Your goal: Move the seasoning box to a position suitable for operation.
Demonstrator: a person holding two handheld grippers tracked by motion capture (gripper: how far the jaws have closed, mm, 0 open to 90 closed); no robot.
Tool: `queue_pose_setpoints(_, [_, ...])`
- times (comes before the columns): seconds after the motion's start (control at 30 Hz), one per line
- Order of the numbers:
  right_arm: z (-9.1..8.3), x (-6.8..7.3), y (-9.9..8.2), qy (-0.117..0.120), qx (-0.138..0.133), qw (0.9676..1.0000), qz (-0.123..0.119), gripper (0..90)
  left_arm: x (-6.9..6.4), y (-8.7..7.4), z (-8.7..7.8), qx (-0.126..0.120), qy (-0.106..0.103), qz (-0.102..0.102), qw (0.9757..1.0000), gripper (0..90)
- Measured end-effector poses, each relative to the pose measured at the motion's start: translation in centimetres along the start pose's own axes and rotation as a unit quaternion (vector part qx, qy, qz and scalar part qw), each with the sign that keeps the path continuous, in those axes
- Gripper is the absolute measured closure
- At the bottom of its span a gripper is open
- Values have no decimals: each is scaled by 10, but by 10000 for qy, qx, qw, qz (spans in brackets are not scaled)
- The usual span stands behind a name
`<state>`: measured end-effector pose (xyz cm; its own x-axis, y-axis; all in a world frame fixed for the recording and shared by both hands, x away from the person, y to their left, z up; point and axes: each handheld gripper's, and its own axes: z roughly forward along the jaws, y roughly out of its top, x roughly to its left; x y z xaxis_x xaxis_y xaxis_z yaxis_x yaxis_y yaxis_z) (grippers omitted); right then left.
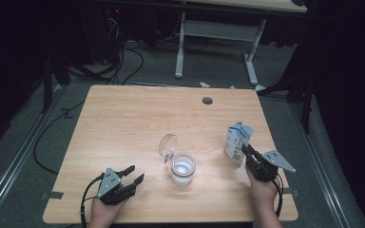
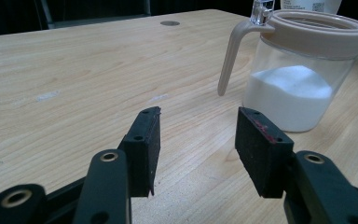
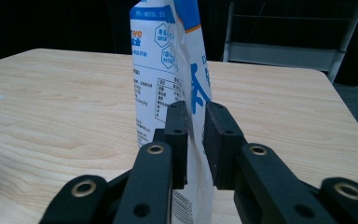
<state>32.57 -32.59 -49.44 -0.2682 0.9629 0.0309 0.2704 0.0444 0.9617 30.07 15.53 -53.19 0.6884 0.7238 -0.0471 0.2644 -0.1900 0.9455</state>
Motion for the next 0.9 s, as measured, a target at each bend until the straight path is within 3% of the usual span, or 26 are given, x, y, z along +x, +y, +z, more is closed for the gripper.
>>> queue_pose_setpoints(0.43, [4,4,1,16,62,10000,-30,715,0,0,0,5,-5,3,10000,505])
queue_pose_setpoints(0.9, [4,3,2,-48,92,9999,-19,578,-1,1,1,89,7,31,10000,506])
